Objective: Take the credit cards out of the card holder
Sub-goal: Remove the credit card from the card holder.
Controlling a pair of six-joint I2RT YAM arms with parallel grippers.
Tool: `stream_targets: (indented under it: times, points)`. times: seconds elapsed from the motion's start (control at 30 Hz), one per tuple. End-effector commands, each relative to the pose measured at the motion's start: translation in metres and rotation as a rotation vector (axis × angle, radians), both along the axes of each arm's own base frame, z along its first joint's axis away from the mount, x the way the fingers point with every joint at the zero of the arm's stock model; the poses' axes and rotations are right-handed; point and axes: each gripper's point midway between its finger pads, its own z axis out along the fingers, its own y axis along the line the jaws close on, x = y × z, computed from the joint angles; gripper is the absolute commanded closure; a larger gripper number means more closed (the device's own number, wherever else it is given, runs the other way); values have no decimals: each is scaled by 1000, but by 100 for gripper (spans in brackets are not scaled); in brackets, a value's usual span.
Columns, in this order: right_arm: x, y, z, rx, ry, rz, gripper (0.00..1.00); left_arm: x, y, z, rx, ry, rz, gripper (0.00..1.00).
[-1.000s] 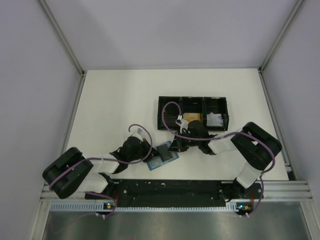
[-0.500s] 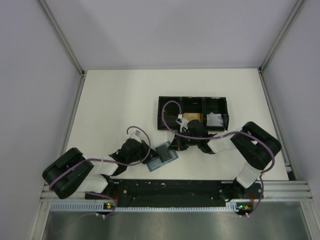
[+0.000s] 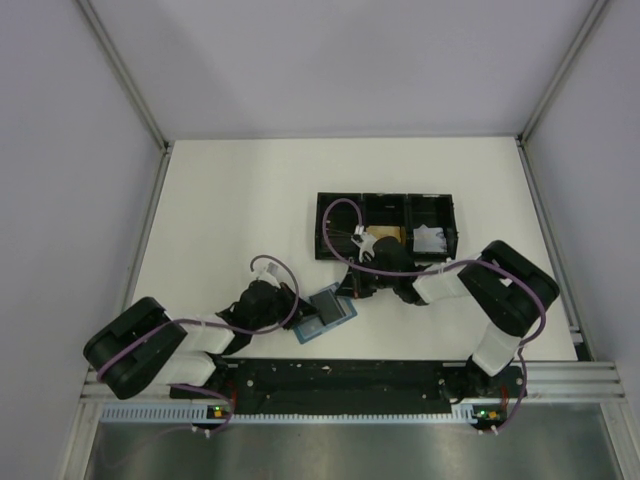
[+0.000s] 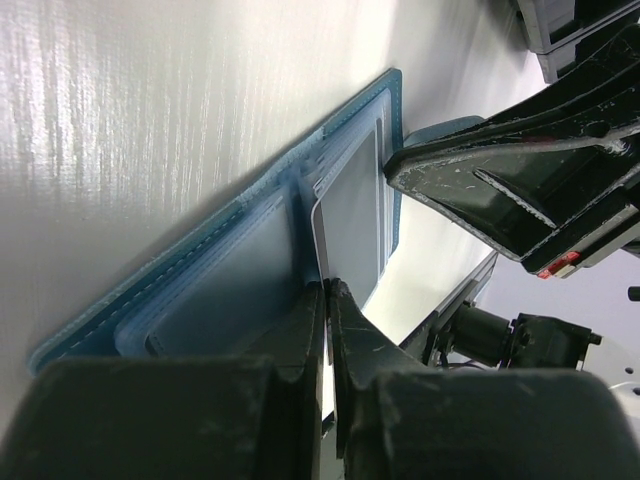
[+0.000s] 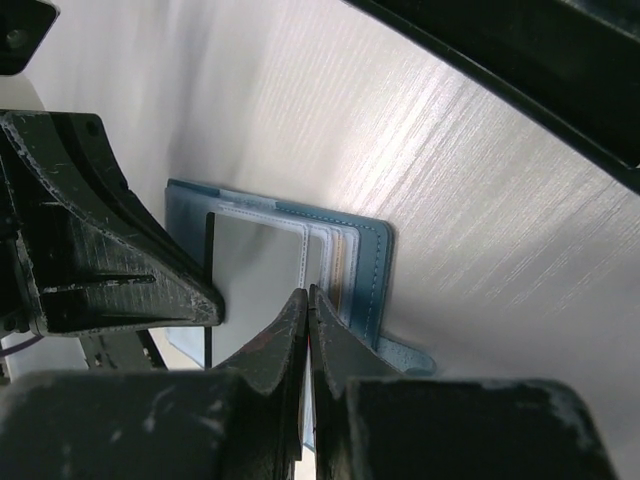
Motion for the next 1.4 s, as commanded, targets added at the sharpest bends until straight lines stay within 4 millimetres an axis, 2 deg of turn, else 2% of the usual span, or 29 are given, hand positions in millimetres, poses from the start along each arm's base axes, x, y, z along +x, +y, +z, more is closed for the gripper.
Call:
stream_targets:
  times: [0.0, 0.07, 0.17, 0.47, 0.63, 0.9, 0.93, 1.13, 1.27, 1.37]
  points:
    - [-14, -16, -27, -77, 59, 15, 98, -6, 6, -8, 19, 2, -3, 96]
    - [-16, -9, -14, -26, 53, 37, 92, -6, 6, -8, 15, -4, -5, 100]
    - [-15, -4, -1, 16, 37, 46, 84, -5, 4, -5, -7, -22, -9, 100]
    - [-18, -4, 5, 64, 46, 57, 83, 0, 1, 15, -74, -122, -11, 100]
    - [-25, 2, 17, 138, 59, 104, 81, 2, 0, 24, -95, -172, -14, 100]
    - [-28, 3, 19, 184, 84, 119, 75, 6, -2, 35, -120, -226, -17, 100]
    - [-30, 4, 19, 187, 88, 125, 75, -1, 3, 28, -110, -212, -17, 100]
    - [-28, 4, 12, 179, 102, 114, 73, -1, 2, 31, -123, -228, -22, 100]
    - [-27, 4, 10, 171, 101, 112, 79, -1, 2, 26, -117, -211, -22, 100]
    - [-27, 3, 5, 166, 111, 109, 80, -3, 2, 30, -144, -226, -24, 100]
